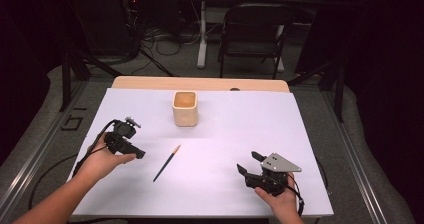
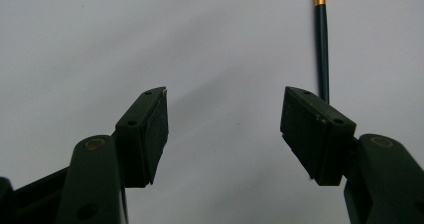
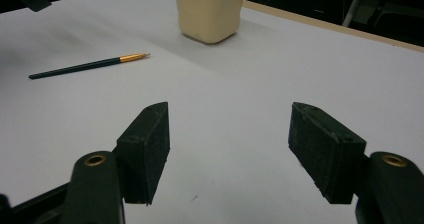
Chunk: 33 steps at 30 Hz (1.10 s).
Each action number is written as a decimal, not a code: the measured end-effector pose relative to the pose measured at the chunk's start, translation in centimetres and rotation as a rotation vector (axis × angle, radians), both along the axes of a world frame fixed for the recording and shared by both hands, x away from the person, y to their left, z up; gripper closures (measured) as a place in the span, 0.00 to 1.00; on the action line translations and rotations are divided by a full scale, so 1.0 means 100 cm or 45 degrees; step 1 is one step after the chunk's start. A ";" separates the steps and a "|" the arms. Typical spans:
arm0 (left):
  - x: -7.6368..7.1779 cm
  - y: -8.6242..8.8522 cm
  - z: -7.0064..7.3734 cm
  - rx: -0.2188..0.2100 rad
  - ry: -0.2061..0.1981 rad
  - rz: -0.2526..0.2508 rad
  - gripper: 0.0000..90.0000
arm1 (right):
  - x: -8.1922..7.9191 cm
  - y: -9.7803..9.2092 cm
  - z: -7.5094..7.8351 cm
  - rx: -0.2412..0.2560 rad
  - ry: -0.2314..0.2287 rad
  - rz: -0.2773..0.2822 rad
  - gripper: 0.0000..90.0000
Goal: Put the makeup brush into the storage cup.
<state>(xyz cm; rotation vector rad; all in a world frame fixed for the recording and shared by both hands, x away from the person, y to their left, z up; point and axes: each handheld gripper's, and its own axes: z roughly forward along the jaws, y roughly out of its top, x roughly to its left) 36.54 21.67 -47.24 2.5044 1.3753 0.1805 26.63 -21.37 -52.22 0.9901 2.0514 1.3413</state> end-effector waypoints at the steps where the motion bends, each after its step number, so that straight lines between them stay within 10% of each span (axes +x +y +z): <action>1: 0.000 0.000 0.000 0.000 0.000 0.000 0.40 | 0.000 0.000 0.000 0.000 0.000 0.000 0.36; 33: 0.021 -0.014 -0.011 0.126 0.194 0.008 0.41 | 0.000 0.000 -0.001 -0.006 0.005 0.007 0.37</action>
